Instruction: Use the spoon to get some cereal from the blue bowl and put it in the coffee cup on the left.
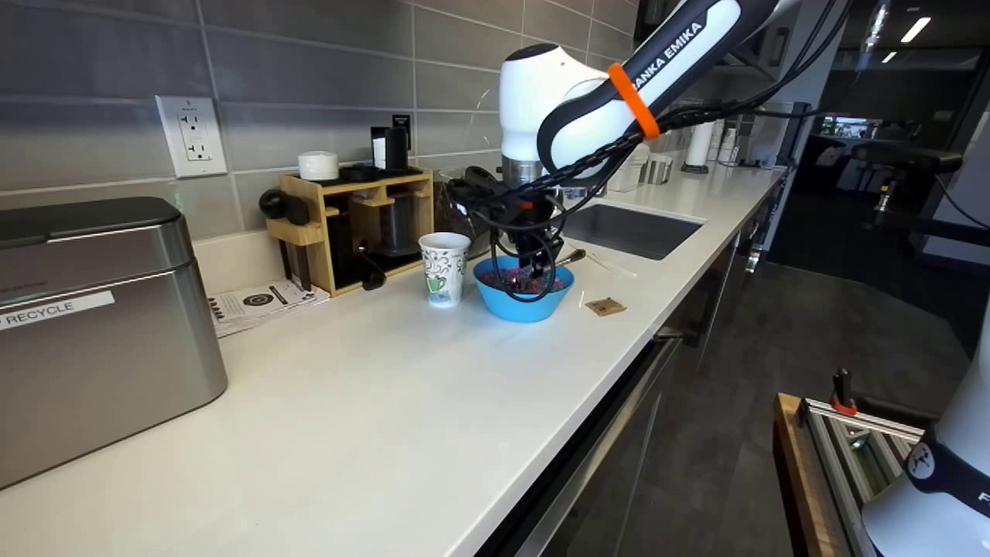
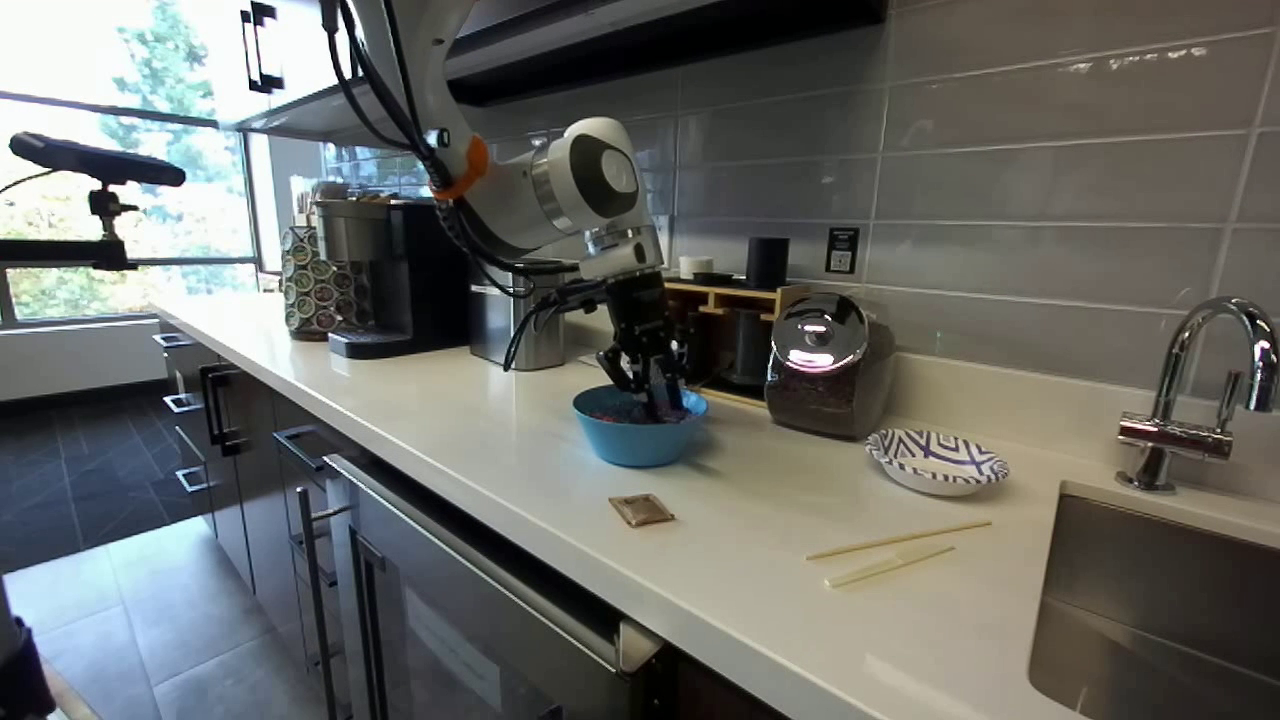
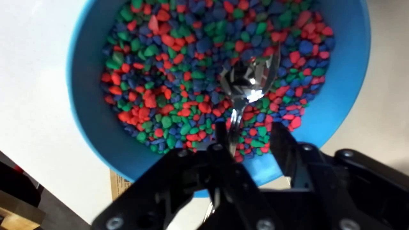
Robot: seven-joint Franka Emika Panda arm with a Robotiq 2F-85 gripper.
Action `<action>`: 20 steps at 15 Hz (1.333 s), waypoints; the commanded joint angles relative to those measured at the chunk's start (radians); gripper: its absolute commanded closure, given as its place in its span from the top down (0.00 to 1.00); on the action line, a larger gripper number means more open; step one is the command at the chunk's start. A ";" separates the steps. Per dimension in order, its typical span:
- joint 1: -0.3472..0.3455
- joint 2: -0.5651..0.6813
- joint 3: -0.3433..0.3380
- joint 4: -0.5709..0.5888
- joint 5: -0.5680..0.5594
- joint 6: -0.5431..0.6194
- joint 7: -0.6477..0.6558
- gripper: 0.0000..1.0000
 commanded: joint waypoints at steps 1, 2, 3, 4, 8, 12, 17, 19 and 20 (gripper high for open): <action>-0.001 -0.015 -0.007 0.004 0.046 0.022 -0.042 0.69; 0.000 -0.022 -0.008 0.004 0.045 0.025 -0.045 0.74; -0.001 -0.032 -0.007 0.003 0.054 0.022 -0.054 0.77; -0.002 -0.049 -0.006 0.001 0.060 0.017 -0.066 0.84; -0.014 -0.150 -0.005 -0.008 0.125 -0.136 -0.146 1.00; -0.045 -0.271 -0.006 -0.041 0.202 -0.294 -0.273 1.00; -0.075 -0.282 0.006 -0.020 0.211 -0.305 -0.324 1.00; -0.073 -0.272 0.009 -0.018 0.211 -0.306 -0.323 1.00; -0.072 -0.266 0.011 -0.018 0.210 -0.306 -0.322 1.00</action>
